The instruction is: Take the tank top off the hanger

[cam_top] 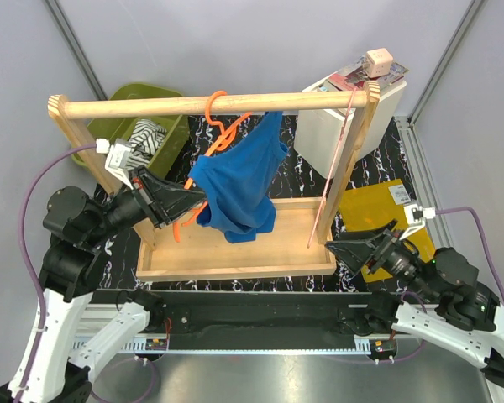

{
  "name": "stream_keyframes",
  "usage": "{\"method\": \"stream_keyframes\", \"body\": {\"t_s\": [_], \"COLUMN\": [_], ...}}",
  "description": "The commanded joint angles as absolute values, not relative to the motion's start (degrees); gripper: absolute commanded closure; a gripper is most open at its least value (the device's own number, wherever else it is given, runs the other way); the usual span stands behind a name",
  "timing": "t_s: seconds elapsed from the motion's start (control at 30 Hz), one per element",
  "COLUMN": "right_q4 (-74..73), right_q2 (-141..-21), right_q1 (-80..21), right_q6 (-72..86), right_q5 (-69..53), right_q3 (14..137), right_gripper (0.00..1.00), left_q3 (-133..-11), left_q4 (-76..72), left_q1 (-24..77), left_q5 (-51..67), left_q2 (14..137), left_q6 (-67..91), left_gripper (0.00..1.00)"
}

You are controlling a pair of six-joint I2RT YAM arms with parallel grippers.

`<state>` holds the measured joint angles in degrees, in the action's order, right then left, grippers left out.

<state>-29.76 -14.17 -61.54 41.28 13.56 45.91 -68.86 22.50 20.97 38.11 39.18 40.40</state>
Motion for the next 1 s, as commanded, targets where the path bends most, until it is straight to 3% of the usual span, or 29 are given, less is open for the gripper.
{"method": "stream_keyframes", "body": {"t_s": [0.0,0.53,0.77,0.97], "right_q4": [-28.65,-32.61,-33.13,-26.73], "right_q2": [-10.56,-2.9,-0.97,-2.28], "right_q1": [-61.52,-61.44,-61.44,-61.44], "right_q6": [42.01,49.21,52.99,52.74], "right_q5": [17.75,19.07,18.89,18.99], "right_q3": [44.22,36.48,29.37,21.81], "right_gripper": [0.0,0.0,0.01,0.15], "left_q3": [-73.12,-77.43,-67.79,-59.17], "left_q4": [14.59,10.28,10.37,11.33], "left_q1": [24.69,27.33,27.33,27.33], "left_q5": [35.86,42.0,48.34,49.22], "left_q2": [40.34,37.97,32.7,25.85], "left_q6": [41.92,42.1,41.75,40.7], "left_gripper": [1.0,1.0,1.0,1.0]}}
